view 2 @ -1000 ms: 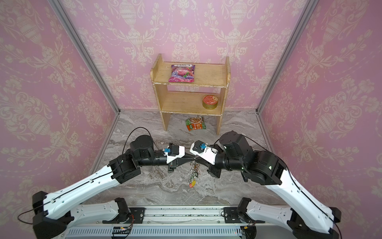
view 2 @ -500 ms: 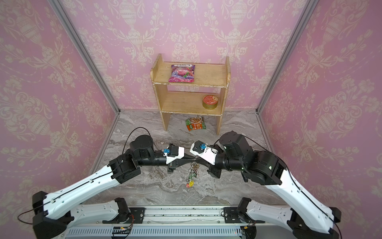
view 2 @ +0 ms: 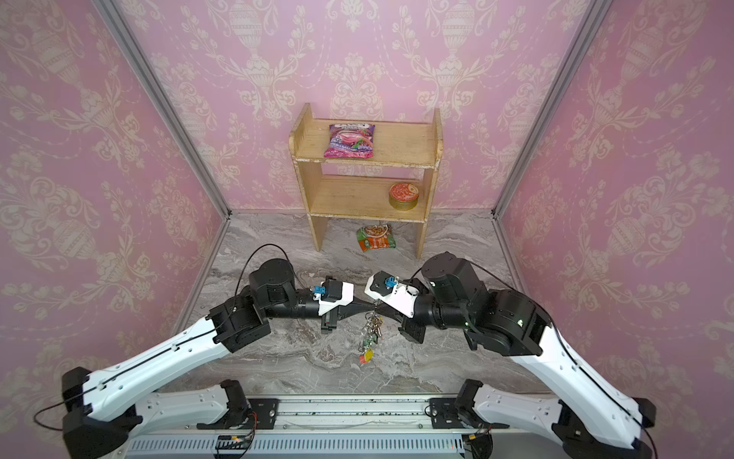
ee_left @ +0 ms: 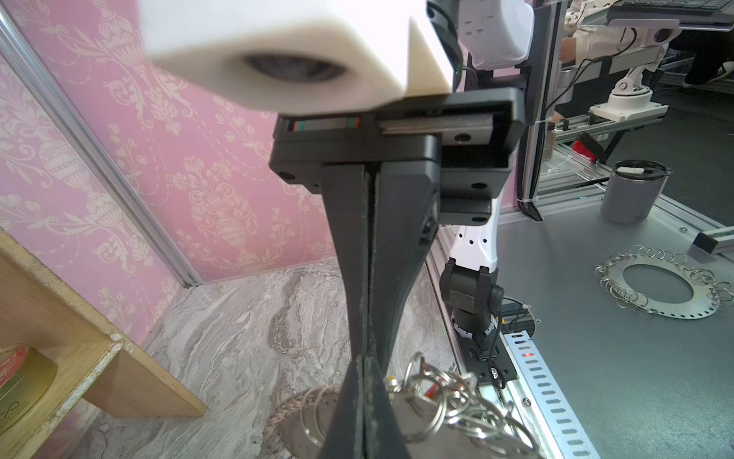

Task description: Put the keys on the keyring

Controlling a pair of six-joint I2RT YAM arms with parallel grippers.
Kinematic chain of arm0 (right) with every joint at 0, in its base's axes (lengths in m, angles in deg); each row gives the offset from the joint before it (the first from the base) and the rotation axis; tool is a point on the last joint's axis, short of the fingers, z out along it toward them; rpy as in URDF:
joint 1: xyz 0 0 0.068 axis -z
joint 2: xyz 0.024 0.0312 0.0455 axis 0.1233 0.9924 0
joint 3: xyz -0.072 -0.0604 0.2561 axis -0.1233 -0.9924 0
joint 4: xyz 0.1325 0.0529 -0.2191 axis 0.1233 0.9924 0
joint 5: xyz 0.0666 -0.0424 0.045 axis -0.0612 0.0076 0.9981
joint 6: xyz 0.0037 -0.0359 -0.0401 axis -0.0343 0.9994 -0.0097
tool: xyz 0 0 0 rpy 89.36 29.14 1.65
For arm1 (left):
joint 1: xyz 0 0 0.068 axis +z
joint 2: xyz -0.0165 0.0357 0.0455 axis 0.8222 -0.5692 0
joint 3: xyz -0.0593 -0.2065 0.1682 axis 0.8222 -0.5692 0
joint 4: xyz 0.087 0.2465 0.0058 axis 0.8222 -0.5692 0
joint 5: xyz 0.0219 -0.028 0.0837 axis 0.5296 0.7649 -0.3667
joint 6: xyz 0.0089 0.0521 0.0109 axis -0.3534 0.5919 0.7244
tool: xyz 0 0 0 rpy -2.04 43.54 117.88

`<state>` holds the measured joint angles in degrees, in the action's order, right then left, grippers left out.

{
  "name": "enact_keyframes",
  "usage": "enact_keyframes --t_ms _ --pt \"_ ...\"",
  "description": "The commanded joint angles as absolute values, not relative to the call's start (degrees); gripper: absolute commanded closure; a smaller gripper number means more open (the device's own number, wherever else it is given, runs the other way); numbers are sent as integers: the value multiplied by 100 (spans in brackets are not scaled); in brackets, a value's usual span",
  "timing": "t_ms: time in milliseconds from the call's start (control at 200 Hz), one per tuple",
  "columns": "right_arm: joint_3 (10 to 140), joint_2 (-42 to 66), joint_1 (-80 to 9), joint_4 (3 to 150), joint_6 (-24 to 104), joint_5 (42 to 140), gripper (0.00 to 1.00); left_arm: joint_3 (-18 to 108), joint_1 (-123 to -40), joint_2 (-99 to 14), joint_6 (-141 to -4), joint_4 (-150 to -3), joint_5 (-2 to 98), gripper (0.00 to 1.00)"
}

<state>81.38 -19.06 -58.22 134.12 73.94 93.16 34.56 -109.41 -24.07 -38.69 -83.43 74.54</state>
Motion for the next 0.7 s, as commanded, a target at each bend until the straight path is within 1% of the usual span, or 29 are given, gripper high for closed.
enact_keyframes --t_ms 0,215,245,325,410,530,696 --pt "8260 -1990 -5823 13077 7454 9346 100 3668 -10980 -2479 -3922 -8339 7746 100" --pt "8238 -2056 -5820 12968 7409 9248 100 3673 -10997 -2466 -3848 -8298 7692 100" --pt "8238 -2061 -5823 12964 7406 9204 96 3660 -10997 -2419 -3789 -8259 7617 100" --pt "8247 -2115 -5820 12997 7384 9077 81 3566 -10997 -2248 -3665 -8021 7415 100" --pt "8223 -2233 -5822 12977 7360 8904 73 3478 -10991 -2090 -3534 -7705 7275 100" --pt "8166 -2422 -5806 12822 7310 8755 71 3418 -10990 -1982 -3455 -7308 7234 100" --pt "8133 -2574 -5813 12516 7281 8819 71 3326 -10971 -1963 -3571 -6592 7353 100"
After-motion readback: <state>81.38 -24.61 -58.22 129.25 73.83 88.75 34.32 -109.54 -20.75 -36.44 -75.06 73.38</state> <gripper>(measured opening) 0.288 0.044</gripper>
